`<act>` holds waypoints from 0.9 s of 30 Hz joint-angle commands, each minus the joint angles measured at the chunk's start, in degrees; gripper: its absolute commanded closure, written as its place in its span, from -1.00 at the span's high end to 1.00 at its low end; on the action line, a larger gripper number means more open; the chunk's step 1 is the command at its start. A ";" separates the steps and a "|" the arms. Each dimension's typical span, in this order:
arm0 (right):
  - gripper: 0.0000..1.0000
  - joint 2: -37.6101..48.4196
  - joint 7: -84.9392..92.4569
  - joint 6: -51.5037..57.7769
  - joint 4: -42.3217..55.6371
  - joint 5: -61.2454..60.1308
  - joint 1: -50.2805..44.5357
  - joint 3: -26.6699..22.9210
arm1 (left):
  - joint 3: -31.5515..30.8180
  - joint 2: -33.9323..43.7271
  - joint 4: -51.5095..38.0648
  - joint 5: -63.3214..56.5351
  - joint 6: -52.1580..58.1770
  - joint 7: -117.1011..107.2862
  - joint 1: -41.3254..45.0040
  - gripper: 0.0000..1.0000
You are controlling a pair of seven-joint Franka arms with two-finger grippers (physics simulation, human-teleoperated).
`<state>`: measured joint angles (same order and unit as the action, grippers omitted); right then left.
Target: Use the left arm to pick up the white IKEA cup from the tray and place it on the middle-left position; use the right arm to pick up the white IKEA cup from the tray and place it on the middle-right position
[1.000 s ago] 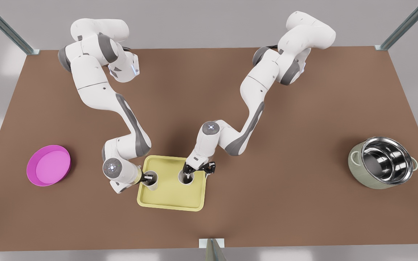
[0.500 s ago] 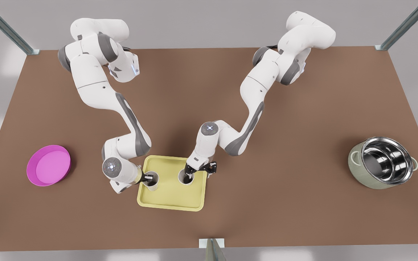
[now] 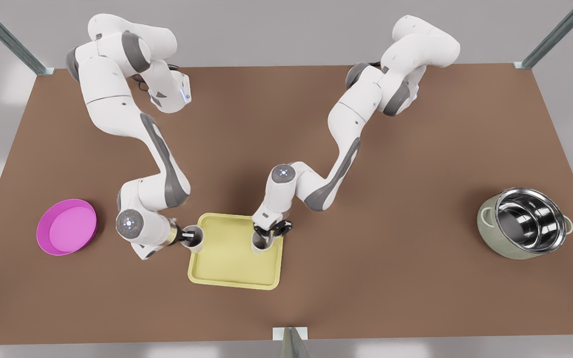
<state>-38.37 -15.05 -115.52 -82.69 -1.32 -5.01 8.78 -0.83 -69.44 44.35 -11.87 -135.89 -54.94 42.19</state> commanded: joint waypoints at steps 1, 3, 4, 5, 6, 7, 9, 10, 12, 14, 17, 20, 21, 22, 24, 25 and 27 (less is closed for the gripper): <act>-0.62 -0.04 12.68 1.44 -0.10 0.45 1.23 0.01 | -0.31 0.10 -0.05 0.00 -0.34 -3.33 -0.01 -0.33; -0.61 -0.74 17.86 0.73 -0.10 0.36 3.69 0.01 | -0.22 0.71 -0.14 1.67 -0.34 -3.42 -0.27 -0.47; -0.61 -0.92 20.06 0.65 -0.10 0.36 4.66 -0.08 | -0.31 0.89 -0.14 1.94 -0.25 -3.42 -0.36 -0.52; -0.61 -1.10 21.73 0.65 -0.10 0.36 5.45 0.01 | -0.31 0.89 -0.14 2.03 -0.25 -3.42 -0.62 -0.55; -0.61 -1.18 21.91 0.65 -0.28 0.36 5.54 0.01 | -0.31 0.89 -0.14 2.82 -0.25 -3.77 -0.62 -0.68; -0.61 -1.27 23.93 0.56 -0.81 0.36 6.94 0.01 | -0.31 0.97 -0.14 2.99 -0.25 -3.77 -0.62 -0.70; -0.60 -1.89 24.28 0.04 -1.07 0.18 7.29 0.01 | -0.31 1.85 -0.05 3.95 0.18 -4.56 -0.62 -0.70; -0.59 -2.24 24.28 -0.76 -1.07 0.18 7.47 0.01 | -0.22 3.78 -0.05 4.40 3.43 -4.56 -0.71 -0.70; -0.53 -2.59 24.02 -0.76 -1.07 0.09 7.56 0.01 | -0.31 7.56 0.03 4.84 10.81 -4.30 -1.50 -0.70; -0.40 -2.68 24.28 -0.76 -1.60 0.09 8.00 0.01 | -0.48 10.46 0.12 8.87 19.07 0.26 -4.22 -0.70; 0.48 -2.77 24.19 -0.76 -1.86 0.18 8.17 0.10 | -0.48 12.31 0.21 14.24 26.02 11.25 -11.34 -0.70; 0.96 -2.77 24.11 -0.76 -1.86 0.18 8.00 0.10 | -0.48 12.58 0.30 16.79 29.98 30.32 -20.66 -0.70; 1.00 -2.77 24.02 -0.76 -1.77 0.27 7.91 0.10 | -0.48 12.58 0.39 17.23 29.98 33.40 -22.76 -0.70; 1.00 -2.77 24.02 -0.76 -1.77 0.27 7.91 0.10 | -0.48 12.49 0.39 17.67 29.98 35.25 -23.91 -0.70; 1.00 -2.68 23.76 -0.67 -1.77 0.44 7.91 0.10 | -0.40 12.23 0.39 17.50 29.89 36.48 -24.35 -0.70; 1.00 -2.42 23.84 -0.58 -1.51 0.62 8.00 0.10 | 0.13 11.87 0.39 16.97 29.45 37.36 -24.44 -0.70; 1.00 0.30 23.23 0.56 -1.33 0.88 7.82 0.18 | 1.63 11.70 1.17 16.97 29.45 42.46 -26.55 -0.70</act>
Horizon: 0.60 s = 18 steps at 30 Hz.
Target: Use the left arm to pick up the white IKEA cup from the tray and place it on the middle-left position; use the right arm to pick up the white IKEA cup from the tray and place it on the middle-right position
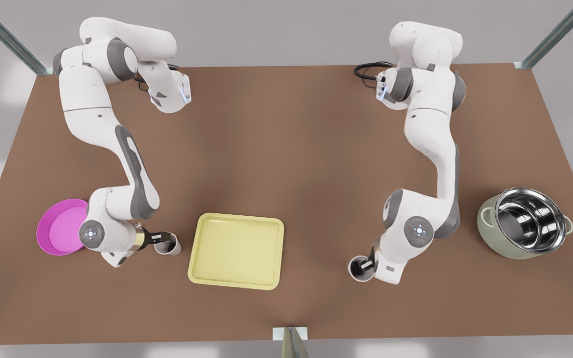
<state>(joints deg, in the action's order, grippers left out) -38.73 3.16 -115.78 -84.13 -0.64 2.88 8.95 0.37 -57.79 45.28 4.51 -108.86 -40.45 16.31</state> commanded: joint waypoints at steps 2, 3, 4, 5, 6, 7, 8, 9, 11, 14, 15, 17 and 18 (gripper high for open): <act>1.00 7.69 4.48 4.42 0.28 2.84 0.02 0.02 | 0.42 -0.30 1.48 0.15 2.25 31.30 -1.81 -0.70; 1.00 11.65 4.39 7.58 0.28 2.75 0.20 -0.07 | 0.34 -0.65 1.57 0.24 1.73 31.83 -2.34 -0.70; 1.00 14.11 4.13 9.52 0.28 2.75 0.37 -0.25 | 0.34 -1.10 1.65 0.15 1.37 31.92 -2.16 -0.70; 1.00 17.45 4.13 11.98 0.28 2.84 0.37 -0.25 | 0.34 -1.18 1.65 0.15 1.28 31.92 -2.16 -0.70; 1.00 21.67 4.04 15.84 0.28 5.38 0.37 -0.16 | 0.25 -1.36 2.62 -0.02 -0.12 31.92 -1.73 -0.70; 1.00 23.08 3.25 18.39 0.28 6.09 0.29 -0.07 | 0.25 -1.36 3.94 -0.02 -1.18 31.83 -1.11 -0.69; 1.00 23.43 1.58 19.89 0.11 6.18 0.20 0.02 | 0.25 -1.36 4.03 -0.11 -1.18 31.83 -0.85 -0.69; 1.00 23.61 1.06 20.77 -0.07 6.44 -0.06 0.19 | 0.25 -1.62 4.47 -0.46 -1.35 32.01 -0.76 -0.68; 1.00 24.14 -3.34 22.00 -0.16 8.81 0.11 2.12 | 0.25 -2.06 5.43 -0.38 -2.32 31.83 -0.41 -0.65; 1.00 22.99 -2.99 21.03 0.11 8.02 2.92 4.06 | 0.25 -2.59 6.14 -0.38 -2.50 31.83 -0.14 -0.64; 1.00 22.91 -2.81 21.04 0.20 7.93 3.01 3.88 | 0.25 -2.50 6.05 -0.46 -2.50 31.92 -0.23 0.24; 1.00 22.99 -2.90 21.65 0.46 7.85 2.84 4.06 | 0.25 -2.50 6.05 -0.55 -2.50 31.92 0.12 1.00; 1.00 22.99 -2.90 21.65 0.46 7.94 2.57 4.15 | 0.25 -2.50 6.05 -0.55 -2.50 31.92 0.12 1.00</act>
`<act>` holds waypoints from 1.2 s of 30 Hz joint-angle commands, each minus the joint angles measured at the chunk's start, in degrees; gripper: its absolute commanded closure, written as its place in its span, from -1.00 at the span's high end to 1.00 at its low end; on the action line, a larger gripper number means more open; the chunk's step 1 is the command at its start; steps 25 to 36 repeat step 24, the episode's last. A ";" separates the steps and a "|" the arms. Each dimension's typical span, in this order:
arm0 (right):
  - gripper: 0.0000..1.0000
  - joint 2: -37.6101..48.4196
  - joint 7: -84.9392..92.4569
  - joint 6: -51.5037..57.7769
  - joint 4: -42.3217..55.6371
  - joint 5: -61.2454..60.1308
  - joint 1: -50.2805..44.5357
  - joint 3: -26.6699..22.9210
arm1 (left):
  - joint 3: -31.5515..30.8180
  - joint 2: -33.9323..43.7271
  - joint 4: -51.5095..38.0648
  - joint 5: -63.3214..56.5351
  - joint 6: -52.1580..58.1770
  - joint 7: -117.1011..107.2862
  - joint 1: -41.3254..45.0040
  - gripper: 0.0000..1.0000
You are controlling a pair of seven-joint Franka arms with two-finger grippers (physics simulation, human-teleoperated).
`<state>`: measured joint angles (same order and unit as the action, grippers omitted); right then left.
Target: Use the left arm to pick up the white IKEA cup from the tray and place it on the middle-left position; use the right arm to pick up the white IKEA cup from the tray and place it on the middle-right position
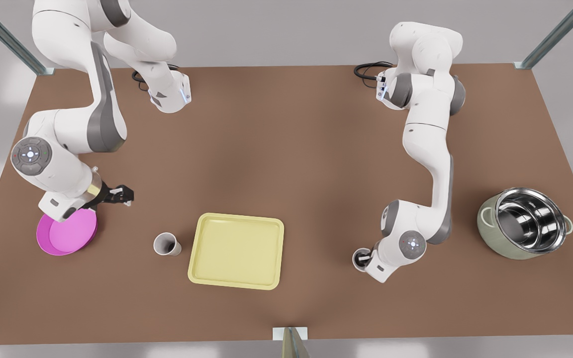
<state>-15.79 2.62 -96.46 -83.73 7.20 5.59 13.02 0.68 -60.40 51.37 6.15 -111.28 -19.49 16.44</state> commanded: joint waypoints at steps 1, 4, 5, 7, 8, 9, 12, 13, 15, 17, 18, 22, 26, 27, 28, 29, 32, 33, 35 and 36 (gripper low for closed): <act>1.00 -0.03 -2.44 1.63 0.14 0.10 -0.14 0.07 | -0.07 0.10 -0.04 -2.20 -0.08 10.96 0.08 1.00; 1.00 -0.03 -2.62 1.98 0.14 0.10 -0.14 0.07 | 0.02 0.19 -0.04 -2.37 0.10 10.96 0.52 1.00; 1.00 0.06 -2.35 2.16 0.14 0.01 -0.14 0.07 | -0.07 0.37 -0.04 -4.13 0.36 10.70 0.52 1.00; 1.00 0.15 -2.09 2.33 0.14 -0.78 -0.06 0.07 | -0.07 0.45 -0.04 -4.22 0.71 10.79 0.87 1.00; 1.00 0.15 -2.09 2.25 0.14 -0.69 -0.06 0.07 | 0.02 0.89 -0.04 -4.31 0.98 10.96 0.79 1.00; 1.00 0.06 -2.18 1.89 0.14 -1.31 -0.06 0.07 | 0.02 1.42 -0.13 -6.58 3.00 10.96 0.79 1.00; 1.00 0.15 -2.09 1.89 0.14 -1.66 -0.14 0.07 | 0.11 6.60 -0.22 -8.26 12.31 16.14 0.70 1.00; 1.00 0.06 -2.09 1.81 0.14 -2.01 -0.06 0.07 | 0.28 8.19 -0.48 -8.09 15.03 17.55 0.35 1.00; 1.00 0.06 -2.09 1.81 0.14 -2.01 -0.06 0.07 | 0.20 17.14 -0.75 -3.35 23.64 16.76 -2.20 1.00; 1.00 0.06 -2.00 1.81 0.14 -2.01 -0.06 0.07 | 0.28 27.68 2.57 0.44 33.41 16.94 -5.72 1.00; 1.00 0.06 -2.00 1.81 0.14 -2.01 0.03 0.07 | 0.20 37.24 18.60 0.18 22.56 17.46 -5.89 1.00; 1.00 0.06 -1.91 1.80 0.14 -2.01 0.03 0.07 | 0.55 47.74 35.38 0.26 11.35 17.99 -7.48 1.00; 1.00 0.06 -1.91 1.81 0.14 -2.01 0.12 0.07 | 0.55 47.83 35.46 0.26 11.52 17.91 -7.56 1.00; 1.00 0.06 -1.91 1.81 0.14 -2.01 0.12 0.07 | 0.55 47.83 35.46 0.26 11.52 17.91 -7.56 1.00; 1.00 0.06 -1.91 1.81 0.14 -2.01 0.12 0.07 | 0.55 47.83 35.46 0.26 11.52 17.91 -7.56 1.00; 1.00 0.06 -1.91 1.81 0.14 -2.01 0.12 0.07 | 0.55 47.83 35.46 0.26 11.52 17.91 -7.56 1.00; 1.00 0.06 -1.91 1.81 0.14 -2.01 0.12 0.07 | 0.55 47.83 35.46 0.26 11.52 17.91 -7.56 1.00; 1.00 0.06 -1.91 1.81 0.14 -2.01 0.12 0.07 | 0.55 47.83 35.46 0.26 11.52 17.91 -7.56 1.00; 1.00 0.06 -1.91 1.81 0.14 -2.01 0.12 0.07 | 0.55 47.83 35.46 0.26 11.52 17.91 -7.56 1.00; 1.00 0.06 -1.91 1.81 0.14 -2.01 0.12 0.07 | 0.55 47.83 35.46 0.26 11.52 17.91 -7.56 1.00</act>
